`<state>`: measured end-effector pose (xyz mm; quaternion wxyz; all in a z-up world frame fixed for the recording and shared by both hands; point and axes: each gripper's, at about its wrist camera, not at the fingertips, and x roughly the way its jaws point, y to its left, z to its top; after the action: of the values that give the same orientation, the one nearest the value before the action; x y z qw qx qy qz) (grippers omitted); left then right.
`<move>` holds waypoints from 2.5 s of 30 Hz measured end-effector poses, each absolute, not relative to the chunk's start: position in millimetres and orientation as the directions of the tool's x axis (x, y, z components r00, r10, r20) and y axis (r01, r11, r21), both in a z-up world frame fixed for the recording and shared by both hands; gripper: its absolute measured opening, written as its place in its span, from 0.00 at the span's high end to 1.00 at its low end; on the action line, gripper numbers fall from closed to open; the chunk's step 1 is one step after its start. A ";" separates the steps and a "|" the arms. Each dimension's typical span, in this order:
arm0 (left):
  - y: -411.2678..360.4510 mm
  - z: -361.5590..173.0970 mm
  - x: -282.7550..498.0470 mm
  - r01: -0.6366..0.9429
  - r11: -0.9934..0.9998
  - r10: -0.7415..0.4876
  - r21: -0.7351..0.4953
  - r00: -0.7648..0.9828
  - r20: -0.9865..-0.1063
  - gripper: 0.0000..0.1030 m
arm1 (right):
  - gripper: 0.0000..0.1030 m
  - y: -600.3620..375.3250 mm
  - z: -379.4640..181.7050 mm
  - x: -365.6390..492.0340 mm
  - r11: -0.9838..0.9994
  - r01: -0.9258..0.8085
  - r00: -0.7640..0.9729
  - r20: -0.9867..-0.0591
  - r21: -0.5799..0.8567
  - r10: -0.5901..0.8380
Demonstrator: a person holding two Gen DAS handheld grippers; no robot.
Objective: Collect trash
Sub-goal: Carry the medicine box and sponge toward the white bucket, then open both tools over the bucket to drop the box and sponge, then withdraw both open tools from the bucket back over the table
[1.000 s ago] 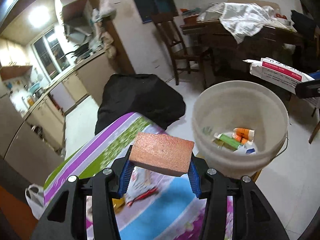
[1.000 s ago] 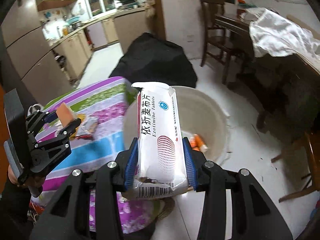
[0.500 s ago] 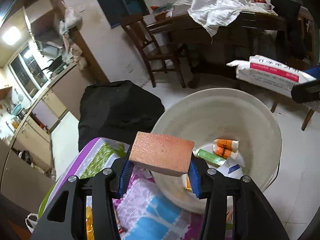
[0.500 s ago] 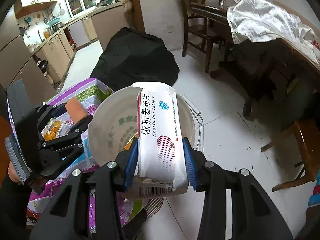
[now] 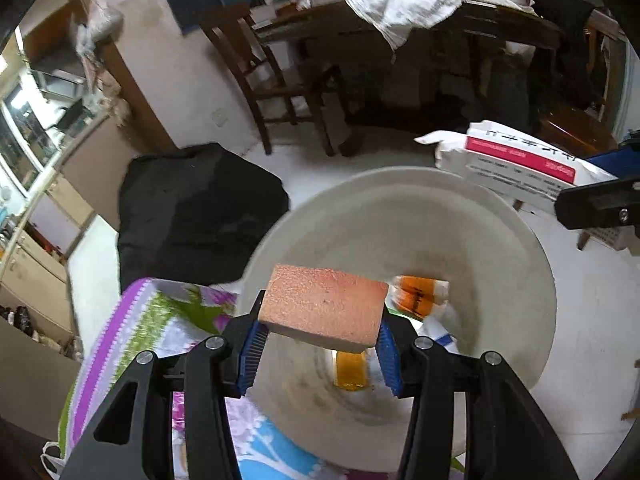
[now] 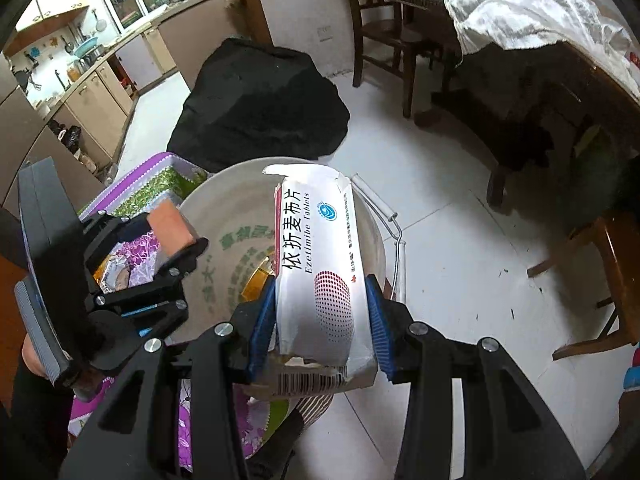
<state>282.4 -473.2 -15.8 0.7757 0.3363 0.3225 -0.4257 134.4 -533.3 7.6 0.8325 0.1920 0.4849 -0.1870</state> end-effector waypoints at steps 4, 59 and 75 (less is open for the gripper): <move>-482.7 -26.9 296.2 0.904 0.391 -0.415 0.172 0.340 -0.844 0.52 | 0.60 -532.8 4.1 142.2 0.859 0.496 0.437 -0.892 0.131 -0.116; -471.6 -44.1 314.1 0.895 0.428 -0.377 0.128 0.305 -0.874 0.30 | 0.53 -536.8 -30.3 177.8 0.864 0.484 0.389 -0.919 0.142 -0.067; -455.1 -31.1 306.8 0.831 0.523 -0.395 0.189 0.433 -0.810 0.30 | 0.53 -521.5 -20.9 169.3 0.872 0.481 0.456 -0.876 0.093 -0.158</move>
<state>306.8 -455.1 -31.1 0.7924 0.2979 0.3657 -0.3869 169.3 -521.5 -20.9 0.8369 0.1662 0.4854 -0.1907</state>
